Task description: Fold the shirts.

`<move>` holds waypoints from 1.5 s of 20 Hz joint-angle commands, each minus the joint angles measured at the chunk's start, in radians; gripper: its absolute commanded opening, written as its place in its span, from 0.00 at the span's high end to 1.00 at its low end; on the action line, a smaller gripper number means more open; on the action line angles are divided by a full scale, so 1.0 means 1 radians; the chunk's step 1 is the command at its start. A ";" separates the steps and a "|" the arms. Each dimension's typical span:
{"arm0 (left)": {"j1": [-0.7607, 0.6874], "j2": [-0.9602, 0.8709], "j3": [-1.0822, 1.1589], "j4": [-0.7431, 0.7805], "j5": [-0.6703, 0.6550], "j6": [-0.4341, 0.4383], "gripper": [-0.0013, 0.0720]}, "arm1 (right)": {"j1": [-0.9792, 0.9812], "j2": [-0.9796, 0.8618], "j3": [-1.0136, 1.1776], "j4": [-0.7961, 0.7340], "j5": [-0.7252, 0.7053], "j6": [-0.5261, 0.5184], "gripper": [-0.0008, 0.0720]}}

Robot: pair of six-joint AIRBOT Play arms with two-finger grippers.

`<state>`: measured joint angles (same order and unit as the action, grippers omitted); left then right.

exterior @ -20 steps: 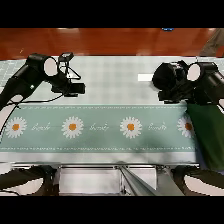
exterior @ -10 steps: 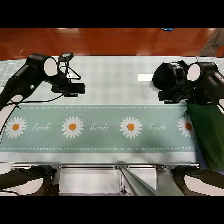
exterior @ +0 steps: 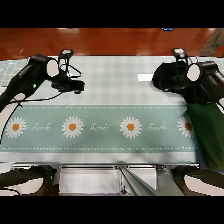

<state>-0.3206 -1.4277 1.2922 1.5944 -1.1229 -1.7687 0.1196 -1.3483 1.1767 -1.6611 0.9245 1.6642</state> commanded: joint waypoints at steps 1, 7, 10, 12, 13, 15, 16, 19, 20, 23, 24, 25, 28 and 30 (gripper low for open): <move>0.058 0.010 -0.002 0.119 0.056 -0.045 0.30 | -0.050 -0.027 0.075 -0.251 -0.145 0.116 0.42; 0.069 0.305 -0.292 0.099 0.311 -0.155 0.30 | -0.304 -0.287 0.296 -0.169 -0.031 0.047 0.42; 0.057 0.367 -0.412 0.082 0.312 -0.156 0.30 | -0.353 -0.397 0.326 -0.101 -0.032 0.024 0.42; 0.058 0.359 -0.429 0.069 0.321 -0.190 0.30 | -0.357 -0.454 0.326 -0.100 -0.028 0.023 0.42; 0.058 0.353 -0.431 0.069 0.340 -0.216 0.30 | -0.356 -0.476 0.326 -0.092 -0.020 0.017 0.42; 0.058 0.342 -0.431 0.052 0.386 -0.242 0.30 | -0.353 -0.500 0.326 -0.066 -0.012 0.017 0.46; 0.058 0.339 -0.431 0.037 0.409 -0.241 0.30 | -0.353 -0.503 0.325 -0.045 -0.011 0.016 0.56; 0.067 0.317 -0.430 0.018 0.488 -0.196 0.30 | -0.353 -0.503 0.330 0.018 0.033 -0.026 0.95; 0.088 0.314 -0.423 0.018 0.473 -0.189 0.30 | -0.353 -0.501 0.350 0.038 0.081 -0.029 0.95; 0.199 0.367 -0.380 0.018 0.332 -0.203 0.30 | -0.353 -0.431 0.447 0.083 0.162 -0.094 0.95; 0.241 0.406 -0.376 0.018 0.305 -0.203 0.30 | -0.353 -0.380 0.486 0.092 0.158 -0.103 0.95; 0.288 0.457 -0.376 0.018 0.286 -0.203 0.30 | -0.352 -0.326 0.522 0.112 0.147 -0.102 0.95; 0.369 0.604 -0.383 0.017 0.224 -0.203 0.30 | -0.352 -0.136 0.592 0.288 0.059 -0.150 0.95; 0.356 0.680 -0.389 0.001 0.166 -0.164 0.30 | -0.352 -0.035 0.642 0.361 0.024 -0.189 0.95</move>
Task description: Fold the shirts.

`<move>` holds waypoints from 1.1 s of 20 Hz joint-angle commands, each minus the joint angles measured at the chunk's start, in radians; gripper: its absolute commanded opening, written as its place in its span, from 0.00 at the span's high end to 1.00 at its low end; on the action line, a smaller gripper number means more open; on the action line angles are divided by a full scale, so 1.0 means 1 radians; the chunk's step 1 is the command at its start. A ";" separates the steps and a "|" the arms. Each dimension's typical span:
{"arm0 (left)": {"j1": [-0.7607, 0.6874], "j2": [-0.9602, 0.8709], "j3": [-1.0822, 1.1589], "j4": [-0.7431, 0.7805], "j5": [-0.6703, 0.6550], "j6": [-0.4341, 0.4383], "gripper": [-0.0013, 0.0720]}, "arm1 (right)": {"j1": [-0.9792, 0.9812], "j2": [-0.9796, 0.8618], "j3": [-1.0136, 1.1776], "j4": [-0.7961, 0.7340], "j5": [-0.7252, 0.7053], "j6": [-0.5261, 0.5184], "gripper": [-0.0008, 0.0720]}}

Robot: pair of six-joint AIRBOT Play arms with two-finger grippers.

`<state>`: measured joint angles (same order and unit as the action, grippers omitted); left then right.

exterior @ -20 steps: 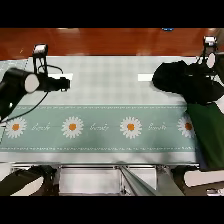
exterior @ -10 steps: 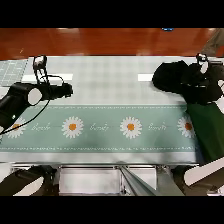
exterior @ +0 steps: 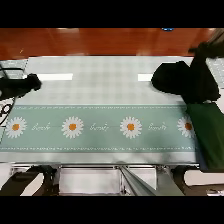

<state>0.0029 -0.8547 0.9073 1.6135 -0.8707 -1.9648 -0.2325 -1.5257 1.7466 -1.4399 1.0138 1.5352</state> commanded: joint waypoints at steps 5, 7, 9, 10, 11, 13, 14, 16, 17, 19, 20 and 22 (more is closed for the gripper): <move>-0.063 0.202 -0.037 -0.044 -0.132 0.049 0.30 | 0.000 0.256 0.303 0.286 -0.055 -0.143 0.95; -0.102 0.199 -0.056 -0.063 -0.128 0.049 0.30 | 0.000 0.271 0.386 0.395 -0.078 -0.171 0.95; -0.134 0.199 -0.084 -0.089 -0.105 0.049 0.30 | 0.000 0.300 0.398 0.554 -0.124 -0.211 0.95; -0.146 0.198 -0.095 -0.103 -0.098 0.049 0.30 | 0.023 0.310 0.398 0.603 -0.135 -0.239 0.95; -0.154 0.198 -0.105 -0.111 -0.092 0.049 0.30 | 0.067 0.320 0.398 0.603 -0.147 -0.257 0.95; -0.157 0.198 -0.119 -0.115 -0.086 0.049 0.30 | 0.201 0.325 0.398 0.578 -0.154 -0.282 0.95; -0.157 0.198 -0.122 -0.114 -0.080 0.050 0.30 | 0.275 0.323 0.397 0.541 -0.152 -0.285 0.95; -0.157 0.199 -0.123 -0.070 -0.055 0.053 0.30 | 0.430 0.315 0.384 0.430 -0.121 -0.276 0.95; -0.150 0.200 -0.121 -0.022 -0.046 0.051 0.30 | 0.499 0.314 0.351 0.394 -0.106 -0.263 0.95; -0.092 0.201 -0.108 0.010 -0.047 0.050 0.30 | 0.602 0.314 0.262 0.374 -0.065 -0.253 0.95; -0.050 0.203 -0.101 0.010 -0.050 0.050 0.30 | 0.649 0.309 0.208 0.373 -0.041 -0.248 0.95; 0.037 0.209 -0.096 0.000 -0.050 0.049 0.30 | 0.727 0.279 0.120 0.374 0.018 -0.230 0.95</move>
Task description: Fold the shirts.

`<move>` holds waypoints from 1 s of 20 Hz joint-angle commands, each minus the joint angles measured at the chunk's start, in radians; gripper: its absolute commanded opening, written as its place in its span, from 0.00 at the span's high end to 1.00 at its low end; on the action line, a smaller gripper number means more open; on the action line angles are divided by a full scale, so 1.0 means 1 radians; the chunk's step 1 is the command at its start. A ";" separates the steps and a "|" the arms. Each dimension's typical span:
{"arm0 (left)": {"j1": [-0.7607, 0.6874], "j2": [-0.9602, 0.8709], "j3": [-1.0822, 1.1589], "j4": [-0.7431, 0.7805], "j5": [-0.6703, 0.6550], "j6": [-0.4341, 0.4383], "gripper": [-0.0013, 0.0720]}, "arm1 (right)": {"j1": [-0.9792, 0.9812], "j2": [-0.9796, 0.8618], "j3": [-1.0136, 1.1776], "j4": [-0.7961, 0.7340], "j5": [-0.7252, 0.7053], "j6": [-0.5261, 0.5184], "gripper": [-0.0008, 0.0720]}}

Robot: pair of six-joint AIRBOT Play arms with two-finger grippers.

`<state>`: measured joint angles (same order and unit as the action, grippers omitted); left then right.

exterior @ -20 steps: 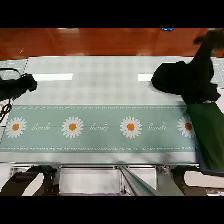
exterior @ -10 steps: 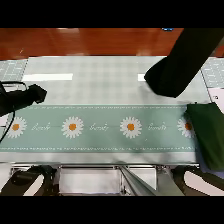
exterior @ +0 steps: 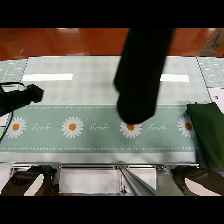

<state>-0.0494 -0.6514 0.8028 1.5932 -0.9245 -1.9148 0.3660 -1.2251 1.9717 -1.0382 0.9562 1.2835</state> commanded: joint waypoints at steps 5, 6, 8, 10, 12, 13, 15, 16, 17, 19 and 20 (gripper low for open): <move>0.180 0.004 0.008 -0.059 -0.040 0.008 0.30 | 0.318 -0.180 -0.319 -0.003 0.107 0.045 0.95; 0.180 0.004 0.008 -0.074 -0.040 0.019 0.30 | 0.351 -0.221 -0.352 0.011 0.107 0.045 0.95; 0.180 0.003 0.008 -0.095 -0.049 0.022 0.30 | 0.408 -0.310 -0.394 0.011 0.103 0.048 0.95; 0.180 0.003 0.002 -0.129 -0.056 0.022 0.30 | 0.436 -0.392 -0.401 0.013 0.092 0.088 0.93; 0.180 0.002 -0.021 -0.219 -0.056 0.067 0.30 | 0.435 -0.445 -0.401 0.014 0.084 0.146 0.47; 0.180 0.002 -0.035 -0.273 -0.054 0.115 0.30 | 0.422 -0.449 -0.401 0.007 0.085 0.146 0.43; 0.192 -0.002 -0.029 -0.291 -0.054 0.186 0.30 | 0.336 -0.409 -0.400 0.006 0.117 0.152 0.43; 0.224 -0.005 -0.008 -0.292 -0.058 0.194 0.30 | 0.268 -0.369 -0.400 -0.003 0.158 0.151 0.43; 0.275 -0.009 0.023 -0.293 -0.065 0.194 0.30 | 0.179 -0.317 -0.401 -0.037 0.218 0.155 0.43; 0.393 -0.025 0.070 -0.339 -0.096 0.215 0.30 | -0.005 -0.200 -0.432 -0.165 0.314 0.200 0.43; 0.445 -0.040 0.069 -0.403 -0.133 0.249 0.30 | -0.101 -0.131 -0.493 -0.227 0.317 0.232 0.43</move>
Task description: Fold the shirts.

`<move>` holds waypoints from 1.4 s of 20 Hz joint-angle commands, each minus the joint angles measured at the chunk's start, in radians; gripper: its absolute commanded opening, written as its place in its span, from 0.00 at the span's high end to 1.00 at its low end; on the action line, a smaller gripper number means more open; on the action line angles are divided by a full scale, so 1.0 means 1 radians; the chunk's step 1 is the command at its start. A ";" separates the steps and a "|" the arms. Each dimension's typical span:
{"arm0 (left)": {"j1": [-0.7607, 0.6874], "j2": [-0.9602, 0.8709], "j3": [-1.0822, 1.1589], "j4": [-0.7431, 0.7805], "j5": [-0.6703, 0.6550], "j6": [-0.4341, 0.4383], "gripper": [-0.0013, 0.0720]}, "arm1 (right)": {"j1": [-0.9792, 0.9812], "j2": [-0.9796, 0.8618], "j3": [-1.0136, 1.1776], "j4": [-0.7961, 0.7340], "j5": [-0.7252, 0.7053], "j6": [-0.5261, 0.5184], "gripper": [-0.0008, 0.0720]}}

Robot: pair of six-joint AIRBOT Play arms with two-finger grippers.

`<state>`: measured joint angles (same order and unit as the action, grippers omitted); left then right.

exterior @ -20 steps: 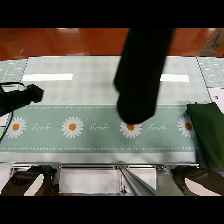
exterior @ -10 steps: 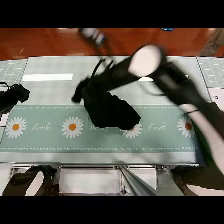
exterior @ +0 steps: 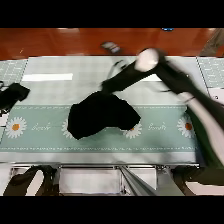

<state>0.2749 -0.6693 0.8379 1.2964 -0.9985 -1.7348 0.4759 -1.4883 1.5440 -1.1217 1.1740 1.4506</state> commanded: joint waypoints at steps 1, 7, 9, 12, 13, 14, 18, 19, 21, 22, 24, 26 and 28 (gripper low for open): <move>0.162 -0.049 0.014 -0.199 -0.113 0.107 0.30 | -0.302 0.198 -0.148 -0.163 0.081 0.090 0.43; 0.068 -0.368 -0.259 -0.668 -0.322 0.541 0.30 | -0.715 0.492 -0.790 0.164 -0.066 -0.078 0.43; -0.013 -0.444 -0.276 -0.661 -0.276 0.557 0.30 | -0.758 0.539 -0.901 0.199 -0.068 -0.115 0.43; -0.111 -0.510 -0.275 -0.661 -0.150 0.552 0.30 | -0.760 0.551 -0.973 0.204 -0.066 -0.135 0.43; -0.140 -0.528 -0.274 -0.661 -0.115 0.552 0.30 | -0.760 0.551 -0.983 0.204 -0.069 -0.137 0.43; -0.165 -0.544 -0.274 -0.662 -0.087 0.544 0.30 | -0.760 0.551 -0.990 0.206 -0.072 -0.140 0.43; -0.256 -0.597 -0.263 -0.661 -0.024 0.541 0.30 | -0.760 0.544 -0.992 0.208 -0.072 -0.143 0.43; -0.269 -0.612 -0.251 -0.661 -0.021 0.541 0.30 | -0.759 0.530 -0.991 0.218 -0.063 -0.147 0.43; -0.275 -0.638 -0.216 -0.661 -0.023 0.541 0.56 | -0.728 0.491 -0.991 0.269 -0.056 -0.175 0.43; -0.273 -0.644 -0.197 -0.661 -0.018 0.549 0.96 | -0.687 0.469 -0.991 0.290 -0.063 -0.180 0.43; -0.267 -0.643 -0.150 -0.660 -0.025 0.548 0.96 | -0.574 0.419 -0.991 0.310 -0.112 -0.185 0.43; -0.259 -0.642 -0.105 -0.660 -0.061 0.548 0.96 | -0.499 0.376 -0.991 0.317 -0.175 -0.180 0.43; -0.255 -0.639 -0.080 -0.657 -0.079 0.548 0.96 | -0.483 0.341 -0.990 0.377 -0.195 -0.198 0.43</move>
<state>0.0162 -1.3064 0.7116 0.6369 -1.0500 -1.1881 -0.0677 -1.0962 0.5537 -0.8085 1.0328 1.2709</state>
